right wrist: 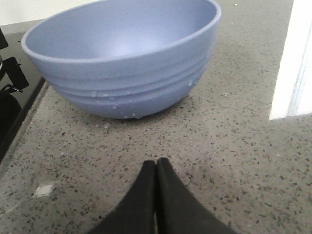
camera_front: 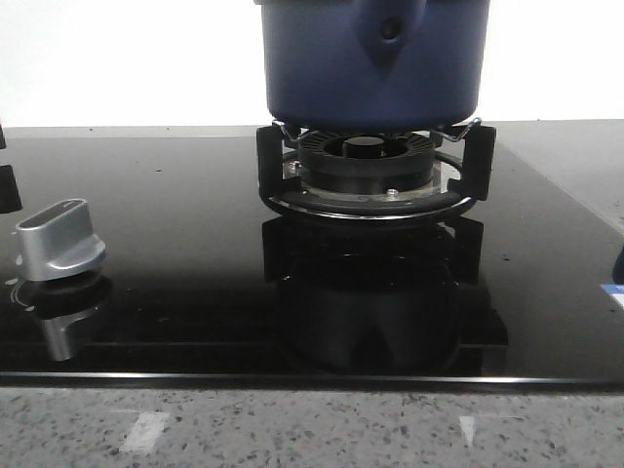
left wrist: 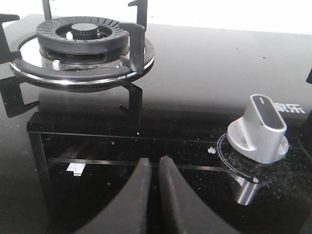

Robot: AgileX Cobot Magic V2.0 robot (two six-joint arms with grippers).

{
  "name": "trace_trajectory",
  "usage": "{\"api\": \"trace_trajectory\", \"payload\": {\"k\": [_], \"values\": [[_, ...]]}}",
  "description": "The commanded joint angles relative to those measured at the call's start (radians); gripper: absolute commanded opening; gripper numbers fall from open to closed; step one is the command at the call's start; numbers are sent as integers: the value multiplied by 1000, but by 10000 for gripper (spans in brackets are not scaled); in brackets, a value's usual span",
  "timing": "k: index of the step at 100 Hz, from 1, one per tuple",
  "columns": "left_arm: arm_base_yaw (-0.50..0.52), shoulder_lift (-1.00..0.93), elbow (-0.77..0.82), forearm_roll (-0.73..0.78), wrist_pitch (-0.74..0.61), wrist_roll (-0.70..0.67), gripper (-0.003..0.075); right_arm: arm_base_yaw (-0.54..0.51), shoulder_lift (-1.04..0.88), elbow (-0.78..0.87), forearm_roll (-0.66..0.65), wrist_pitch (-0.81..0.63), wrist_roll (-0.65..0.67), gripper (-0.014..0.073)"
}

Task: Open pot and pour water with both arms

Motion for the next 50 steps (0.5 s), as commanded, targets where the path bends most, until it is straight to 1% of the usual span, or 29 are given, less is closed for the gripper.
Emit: {"api": "trace_trajectory", "payload": {"k": [1,14,36,50], "values": [[5,-26,32,5,-64,-10,-20,-5,-21,30,-17,-21,-6,-74],[5,-26,32,85,-99,-10,-20,-5,-21,30,-17,-21,-6,-74],[5,-26,32,86,-134,-10,-20,-5,-21,28,-19,-25,-6,-74],[5,-26,32,86,-134,-10,-20,-5,-21,28,-33,-108,-6,-74]]}}
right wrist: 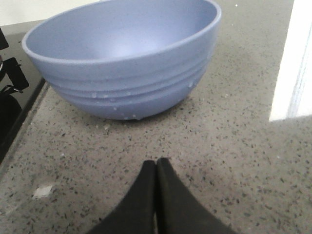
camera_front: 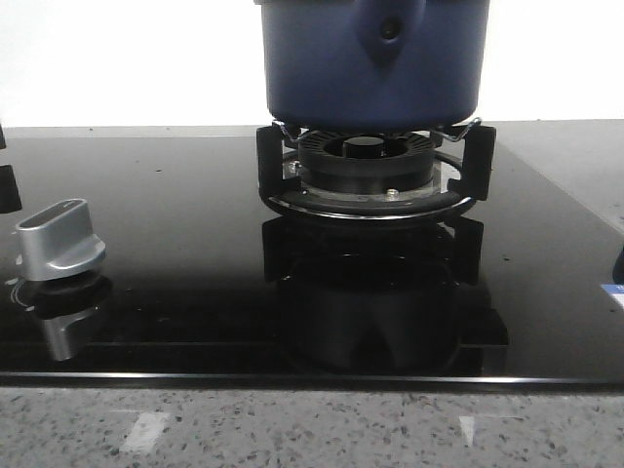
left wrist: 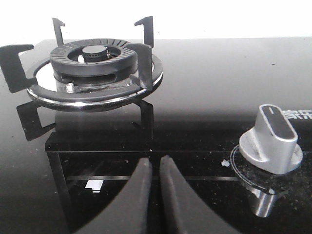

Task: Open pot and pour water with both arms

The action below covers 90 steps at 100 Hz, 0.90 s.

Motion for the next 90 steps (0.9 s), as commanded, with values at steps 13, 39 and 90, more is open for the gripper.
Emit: {"api": "trace_trajectory", "payload": {"k": [13,39,90], "values": [[5,-26,32,-27,-83,-10,-20,-5,-21,28,21,-254,-6,-74],[5,-26,32,-293,-195,-10,-20,-5,-21,28,317,-445,-6,-74],[5,-26,28,-928,-325,-10,-20,-5,-21,-51,655,-279,-6,-74]]}}
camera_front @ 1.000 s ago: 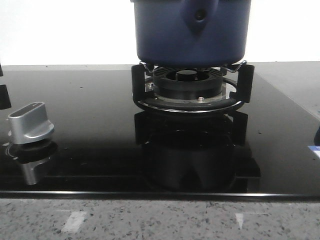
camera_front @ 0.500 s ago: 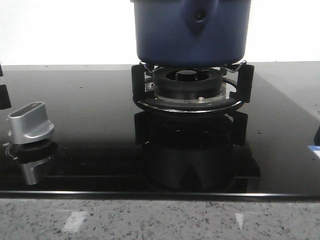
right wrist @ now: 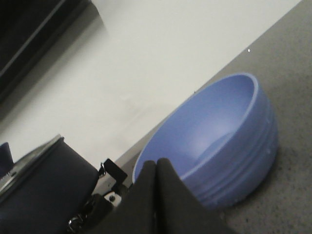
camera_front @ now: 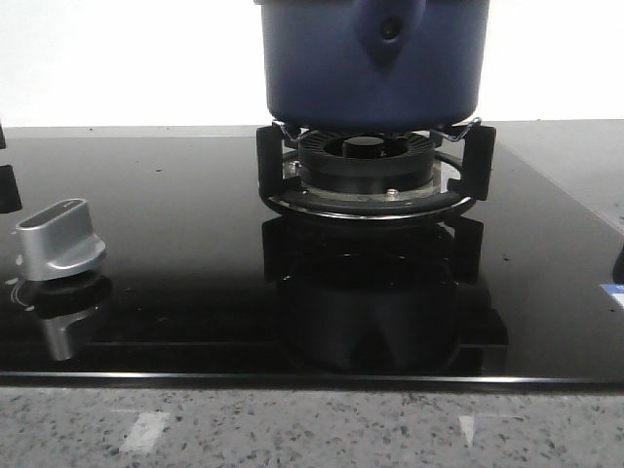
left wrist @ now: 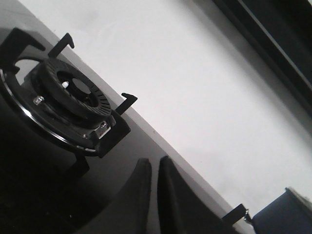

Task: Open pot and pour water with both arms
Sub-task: 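Move the left gripper to the blue lid knob and grasp it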

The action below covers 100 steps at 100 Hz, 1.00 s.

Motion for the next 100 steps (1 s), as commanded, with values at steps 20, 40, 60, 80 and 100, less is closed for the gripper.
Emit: {"api": "trace_trajectory", "payload": {"k": [20,40,60,80,100], "values": [[5,-26,-50,-30,140,20,-20,-5,-21,-231,-10,264,-146,-74],[5,-3,-192,-10,291,354,-20,-5,40,-433,-10,518,-357,-74],[5,74,-312,-14,412,609,-18,-5,146,-583,-97,769,-435,-74],[-61,153,-380,-16,494,801,103,-5,173,-654,-169,782,-435,-74],[-125,255,-445,-14,478,869,347,-5,175,-661,-167,782,-435,-8]]}}
